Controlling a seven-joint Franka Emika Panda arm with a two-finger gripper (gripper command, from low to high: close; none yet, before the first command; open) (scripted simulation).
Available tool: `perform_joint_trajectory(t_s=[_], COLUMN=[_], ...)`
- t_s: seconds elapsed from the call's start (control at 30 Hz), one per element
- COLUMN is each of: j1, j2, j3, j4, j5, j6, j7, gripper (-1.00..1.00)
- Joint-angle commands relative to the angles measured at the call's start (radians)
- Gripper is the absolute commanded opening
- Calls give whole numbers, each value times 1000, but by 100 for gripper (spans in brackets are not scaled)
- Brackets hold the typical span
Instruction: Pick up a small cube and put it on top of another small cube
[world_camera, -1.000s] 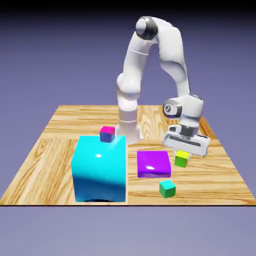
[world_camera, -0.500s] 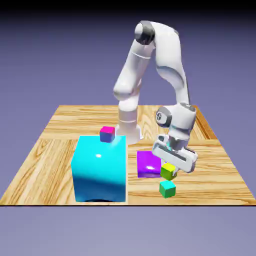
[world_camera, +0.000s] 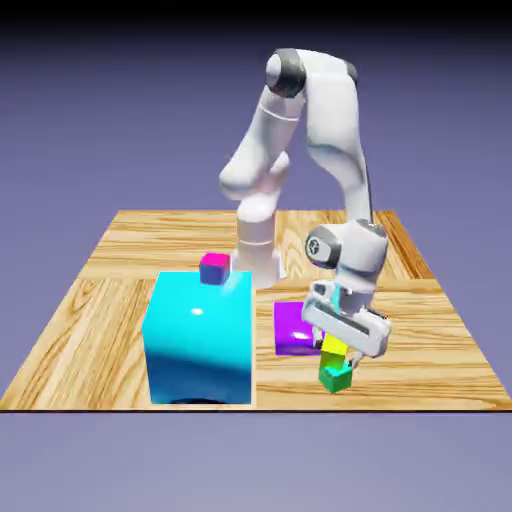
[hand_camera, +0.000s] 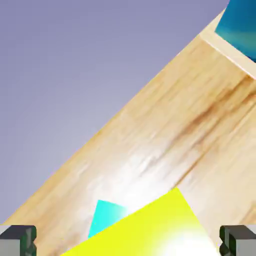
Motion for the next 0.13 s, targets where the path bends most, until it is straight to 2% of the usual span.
perform_joint_trajectory(t_s=[0.0,0.1], j1=[36,145], j2=[4,16], j3=[-33,-131], j4=[-2,-9], j5=[18,72], j6=[-9,-35], j7=[-14,-55], gripper=[100,100])
